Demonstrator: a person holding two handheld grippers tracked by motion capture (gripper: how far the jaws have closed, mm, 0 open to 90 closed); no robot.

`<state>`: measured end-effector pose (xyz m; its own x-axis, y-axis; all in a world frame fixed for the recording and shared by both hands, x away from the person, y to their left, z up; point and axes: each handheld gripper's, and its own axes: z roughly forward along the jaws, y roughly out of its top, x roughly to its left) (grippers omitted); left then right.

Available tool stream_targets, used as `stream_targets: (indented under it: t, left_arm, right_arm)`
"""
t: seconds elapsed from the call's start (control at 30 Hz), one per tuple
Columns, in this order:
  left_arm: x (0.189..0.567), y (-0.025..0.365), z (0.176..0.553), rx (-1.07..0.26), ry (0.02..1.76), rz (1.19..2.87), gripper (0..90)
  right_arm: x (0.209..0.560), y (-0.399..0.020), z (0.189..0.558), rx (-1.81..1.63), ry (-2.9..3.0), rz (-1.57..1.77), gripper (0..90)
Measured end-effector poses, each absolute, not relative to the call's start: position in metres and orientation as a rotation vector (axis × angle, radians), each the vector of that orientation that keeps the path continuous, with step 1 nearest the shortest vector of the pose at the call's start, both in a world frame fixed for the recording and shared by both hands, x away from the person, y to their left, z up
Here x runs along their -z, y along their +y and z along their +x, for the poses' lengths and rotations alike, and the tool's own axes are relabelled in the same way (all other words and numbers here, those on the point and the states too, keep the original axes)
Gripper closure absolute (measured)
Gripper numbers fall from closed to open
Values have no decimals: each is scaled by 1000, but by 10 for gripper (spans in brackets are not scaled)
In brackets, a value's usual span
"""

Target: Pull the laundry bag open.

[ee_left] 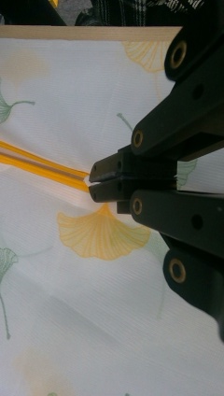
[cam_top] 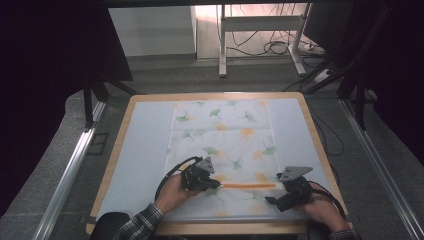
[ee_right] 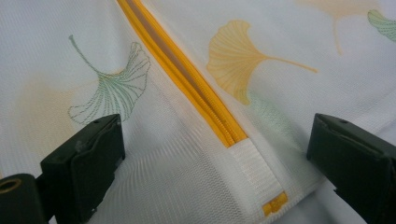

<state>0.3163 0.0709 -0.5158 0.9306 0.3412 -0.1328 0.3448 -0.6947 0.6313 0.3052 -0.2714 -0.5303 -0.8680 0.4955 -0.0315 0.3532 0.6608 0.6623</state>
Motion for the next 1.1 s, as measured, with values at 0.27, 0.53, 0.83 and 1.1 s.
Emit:
stream_targets:
  t: [0.27, 0.53, 0.83, 1.1]
  left_arm:
    - [516, 77, 315, -1, 497, 2395, 900]
    - [516, 85, 313, -7, 515, 2400, 900]
    - [516, 91, 311, -20, 524, 2401, 900]
    - [516, 97, 309, -23, 532, 2403, 900]
  right_arm:
    - [530, -271, 305, -997, 2668, 690, 40]
    - [530, -271, 305, -997, 2668, 690, 40]
    - [530, -271, 305, -997, 2668, 690, 40]
    - [530, -271, 305, -996, 2667, 691, 40]
